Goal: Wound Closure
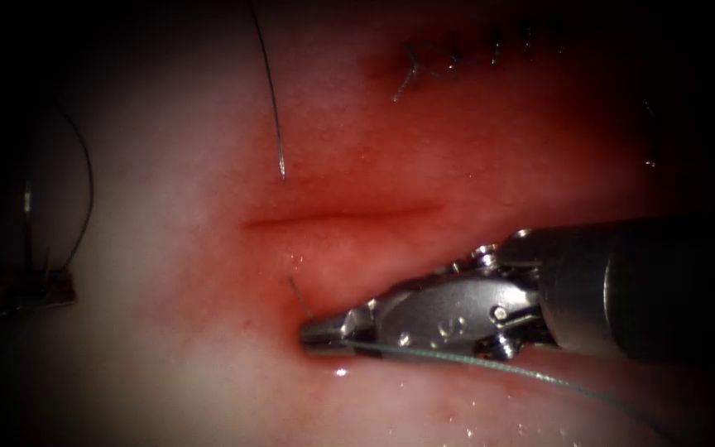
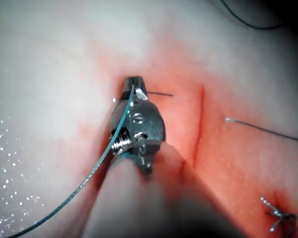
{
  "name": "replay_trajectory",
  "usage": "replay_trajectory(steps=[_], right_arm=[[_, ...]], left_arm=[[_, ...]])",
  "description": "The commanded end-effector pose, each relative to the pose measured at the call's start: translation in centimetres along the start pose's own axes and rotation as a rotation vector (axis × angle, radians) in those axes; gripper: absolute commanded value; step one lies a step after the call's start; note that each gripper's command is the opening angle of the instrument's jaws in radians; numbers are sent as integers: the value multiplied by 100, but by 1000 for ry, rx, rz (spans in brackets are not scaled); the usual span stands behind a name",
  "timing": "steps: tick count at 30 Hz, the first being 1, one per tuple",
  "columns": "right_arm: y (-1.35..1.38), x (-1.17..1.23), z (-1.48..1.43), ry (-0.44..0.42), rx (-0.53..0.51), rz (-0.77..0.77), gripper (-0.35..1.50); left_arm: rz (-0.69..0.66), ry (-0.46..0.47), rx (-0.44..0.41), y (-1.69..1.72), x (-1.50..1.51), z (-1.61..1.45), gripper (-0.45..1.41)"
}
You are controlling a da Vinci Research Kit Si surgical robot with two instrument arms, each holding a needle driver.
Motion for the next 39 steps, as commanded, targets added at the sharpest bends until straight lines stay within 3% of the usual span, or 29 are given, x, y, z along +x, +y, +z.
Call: replay_trajectory(steps=[1,9,14,19,21,22,23,24,28,31,37,39], right_arm=[[-29,23,-1,2,18,-6,-35],[-96,95,-30,-16,94,-58,-35],[-137,119,-32,-51,184,-106,-35],[-158,129,-27,-26,251,-90,-35],[-152,130,-26,-2,229,-72,-35],[-138,128,-25,-12,173,-56,37],[-131,126,-26,-15,143,-47,81],[-125,124,-26,-15,118,-36,98],[-95,109,-34,-3,-10,25,121],[-65,91,-48,-94,-114,3,132],[12,55,-80,-343,-273,-71,132],[33,45,-82,-338,-331,-21,115]], left_arm=[[0,1,0,2,2,9,-45],[2,-4,-3,3,2,9,-45],[2,-5,-5,4,2,10,-45],[2,-5,-5,4,2,10,-45],[2,-5,-5,4,2,10,-45],[2,-5,-5,4,2,10,-45],[2,-5,-5,4,2,10,-45],[3,-8,-6,4,2,10,-45],[8,-7,-9,4,2,10,-45],[13,-8,-10,4,3,10,-45],[16,-9,-8,4,5,12,-45],[16,-9,-7,4,5,12,-45]])
